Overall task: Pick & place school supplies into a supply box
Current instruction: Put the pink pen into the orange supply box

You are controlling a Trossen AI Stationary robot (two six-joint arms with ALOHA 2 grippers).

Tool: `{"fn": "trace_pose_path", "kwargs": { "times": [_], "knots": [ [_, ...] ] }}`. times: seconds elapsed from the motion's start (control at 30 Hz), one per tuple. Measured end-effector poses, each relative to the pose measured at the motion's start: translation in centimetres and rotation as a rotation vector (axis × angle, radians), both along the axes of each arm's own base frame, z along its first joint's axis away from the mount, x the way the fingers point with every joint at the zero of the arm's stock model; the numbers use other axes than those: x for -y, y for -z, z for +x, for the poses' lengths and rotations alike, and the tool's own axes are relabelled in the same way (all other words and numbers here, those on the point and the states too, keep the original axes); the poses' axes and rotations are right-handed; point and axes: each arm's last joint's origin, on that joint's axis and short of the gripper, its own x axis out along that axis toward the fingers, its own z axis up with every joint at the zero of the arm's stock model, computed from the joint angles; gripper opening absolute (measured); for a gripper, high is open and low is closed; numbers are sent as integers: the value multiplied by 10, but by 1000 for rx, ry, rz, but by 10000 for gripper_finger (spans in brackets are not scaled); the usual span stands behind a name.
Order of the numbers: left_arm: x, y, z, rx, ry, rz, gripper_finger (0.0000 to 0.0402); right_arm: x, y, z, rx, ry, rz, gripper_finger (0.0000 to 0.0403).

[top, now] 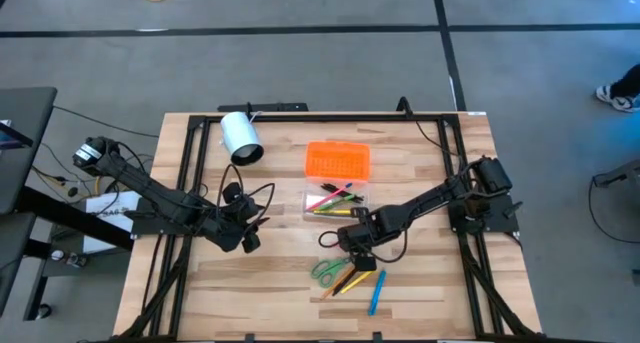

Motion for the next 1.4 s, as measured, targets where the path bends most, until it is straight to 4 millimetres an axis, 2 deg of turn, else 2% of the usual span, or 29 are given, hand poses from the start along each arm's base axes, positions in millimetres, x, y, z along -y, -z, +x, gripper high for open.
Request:
{"fn": "trace_pose_path", "kwargs": {
  "times": [0.23,0.5,0.73,1.0,1.2,1.4],
  "knots": [
    [0,0,0,0,0,0,148,-5,0,-2,-2,19,10,6],
    [0,0,0,1,-1,1,148,-6,0,-2,-4,40,20,27],
    [0,0,0,8,-11,14,148,-6,1,-2,-5,40,21,15],
    [-1,-1,0,8,-11,20,148,-6,1,-2,-5,41,21,20],
    [-1,-1,0,9,-12,32,148,-6,-3,-2,4,46,35,7],
    [-1,-1,0,10,-12,39,148,-7,-11,0,11,44,45,9]
  ]
}}
